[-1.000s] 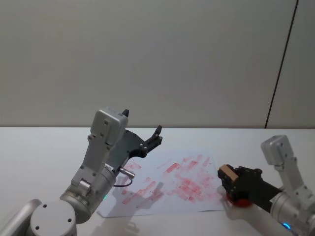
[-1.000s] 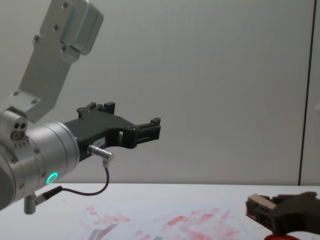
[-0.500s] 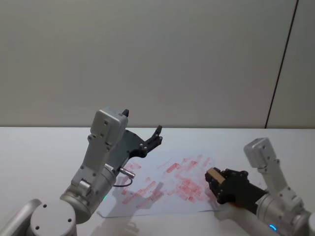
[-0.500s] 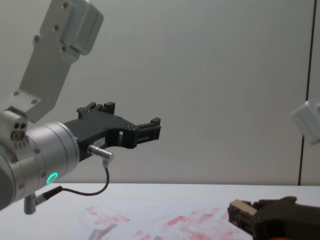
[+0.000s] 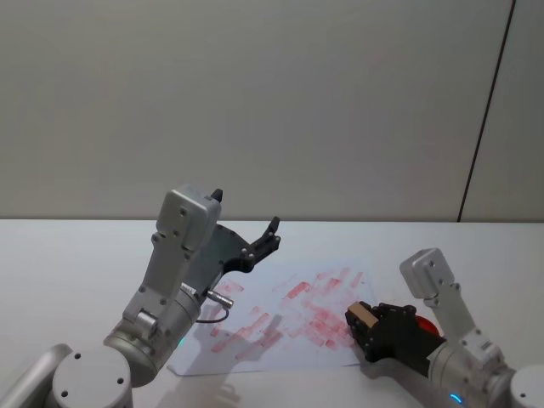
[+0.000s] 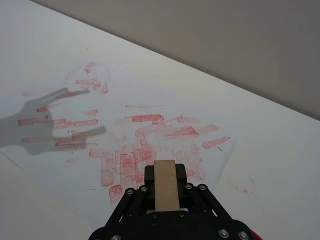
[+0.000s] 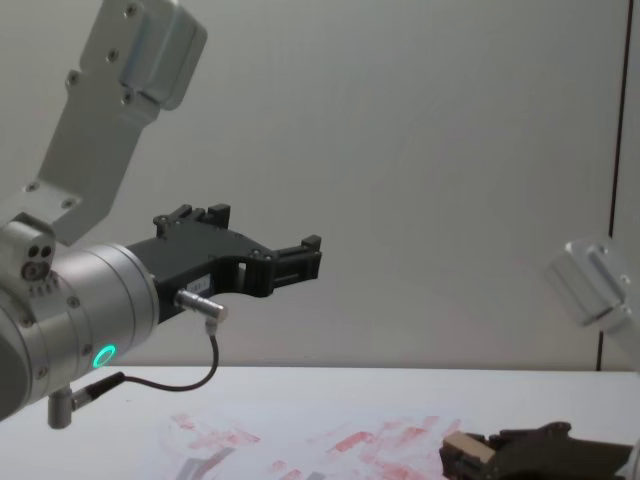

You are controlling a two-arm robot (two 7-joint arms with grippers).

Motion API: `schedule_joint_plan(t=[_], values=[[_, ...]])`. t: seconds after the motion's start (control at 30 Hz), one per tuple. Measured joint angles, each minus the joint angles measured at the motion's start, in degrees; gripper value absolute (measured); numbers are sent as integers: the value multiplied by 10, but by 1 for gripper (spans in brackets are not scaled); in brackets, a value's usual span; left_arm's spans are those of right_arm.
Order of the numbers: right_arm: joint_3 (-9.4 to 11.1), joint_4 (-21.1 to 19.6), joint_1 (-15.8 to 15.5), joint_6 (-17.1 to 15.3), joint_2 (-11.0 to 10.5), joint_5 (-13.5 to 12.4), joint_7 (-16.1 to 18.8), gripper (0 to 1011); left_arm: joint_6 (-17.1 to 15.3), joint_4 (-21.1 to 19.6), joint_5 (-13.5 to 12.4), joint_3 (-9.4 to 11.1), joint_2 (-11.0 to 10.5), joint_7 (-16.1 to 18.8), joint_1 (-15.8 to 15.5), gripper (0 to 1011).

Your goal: Use the one hand to pick up the stamp and affix it onto the A4 paper.

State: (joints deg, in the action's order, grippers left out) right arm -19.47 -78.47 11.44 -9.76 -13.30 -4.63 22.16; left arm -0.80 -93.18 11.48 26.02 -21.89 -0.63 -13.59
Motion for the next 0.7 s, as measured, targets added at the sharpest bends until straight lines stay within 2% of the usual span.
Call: schedule_joint_plan(t=[0.7], values=[[-6, 10, 4, -17, 4, 14, 2, 219, 0, 0, 0, 0, 0, 0, 0, 1003]])
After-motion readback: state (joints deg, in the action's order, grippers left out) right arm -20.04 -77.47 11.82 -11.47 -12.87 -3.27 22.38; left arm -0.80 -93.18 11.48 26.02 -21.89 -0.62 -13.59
